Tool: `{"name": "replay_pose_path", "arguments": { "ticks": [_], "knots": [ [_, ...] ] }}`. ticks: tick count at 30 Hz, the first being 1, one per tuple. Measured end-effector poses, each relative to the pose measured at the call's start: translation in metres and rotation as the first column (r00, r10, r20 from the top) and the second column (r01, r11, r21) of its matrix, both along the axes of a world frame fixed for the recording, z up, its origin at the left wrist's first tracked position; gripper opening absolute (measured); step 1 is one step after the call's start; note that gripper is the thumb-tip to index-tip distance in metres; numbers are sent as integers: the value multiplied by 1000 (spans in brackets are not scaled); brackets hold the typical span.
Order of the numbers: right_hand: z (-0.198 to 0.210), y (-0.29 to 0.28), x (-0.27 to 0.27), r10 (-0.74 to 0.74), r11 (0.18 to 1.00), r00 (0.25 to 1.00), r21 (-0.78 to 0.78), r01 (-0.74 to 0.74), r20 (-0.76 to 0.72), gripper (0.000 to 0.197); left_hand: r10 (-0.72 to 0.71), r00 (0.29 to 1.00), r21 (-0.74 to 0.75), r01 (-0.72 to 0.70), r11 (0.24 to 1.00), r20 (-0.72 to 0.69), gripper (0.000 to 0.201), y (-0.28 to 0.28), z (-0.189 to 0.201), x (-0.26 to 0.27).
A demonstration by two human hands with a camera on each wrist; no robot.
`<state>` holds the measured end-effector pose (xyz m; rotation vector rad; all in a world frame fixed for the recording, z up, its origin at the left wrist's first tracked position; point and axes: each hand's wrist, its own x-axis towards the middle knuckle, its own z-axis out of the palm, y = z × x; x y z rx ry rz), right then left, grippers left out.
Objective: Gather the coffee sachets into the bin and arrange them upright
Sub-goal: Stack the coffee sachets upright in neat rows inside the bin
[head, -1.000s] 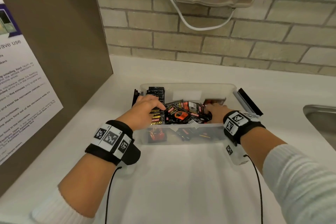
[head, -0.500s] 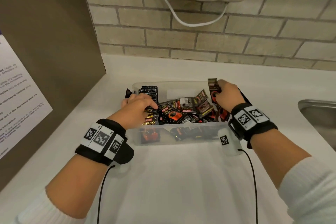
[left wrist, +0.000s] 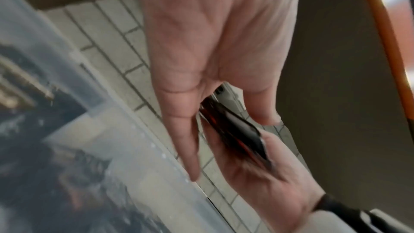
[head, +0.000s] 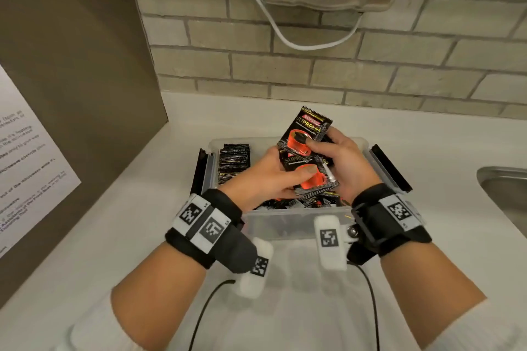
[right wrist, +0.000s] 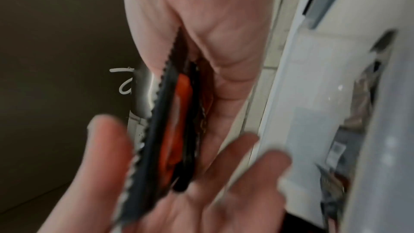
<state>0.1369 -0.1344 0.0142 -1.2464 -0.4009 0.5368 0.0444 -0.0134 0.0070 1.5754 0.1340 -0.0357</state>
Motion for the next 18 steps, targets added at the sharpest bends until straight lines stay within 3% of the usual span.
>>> {"name": "replay_pose_path", "arguments": {
  "ticks": [2,3,8,13,15,18],
  "knots": [
    [-4,12,-5,-17,999,999,46,19,-41,28,80,996,-156,-72,985,45,29,-2,2,2],
    [-5,17,-6,-27,997,998,65,30,-59,28,144,988,-193,-130,973,60,28,-1,3,2],
    [-10,27,-7,-79,979,987,174,102,-138,24,325,941,-192,-303,933,98,37,14,-4,-3],
    [-12,18,1,-63,919,964,360,157,-259,21,416,906,-317,-373,872,76,37,26,-14,-13],
    [-12,15,-3,-40,934,974,337,116,-224,27,425,904,-354,-385,853,40,40,28,-17,-15],
    [-15,15,-15,30,985,998,173,-18,-63,29,474,879,-306,-437,846,53,52,29,-19,-14]
  ]
}}
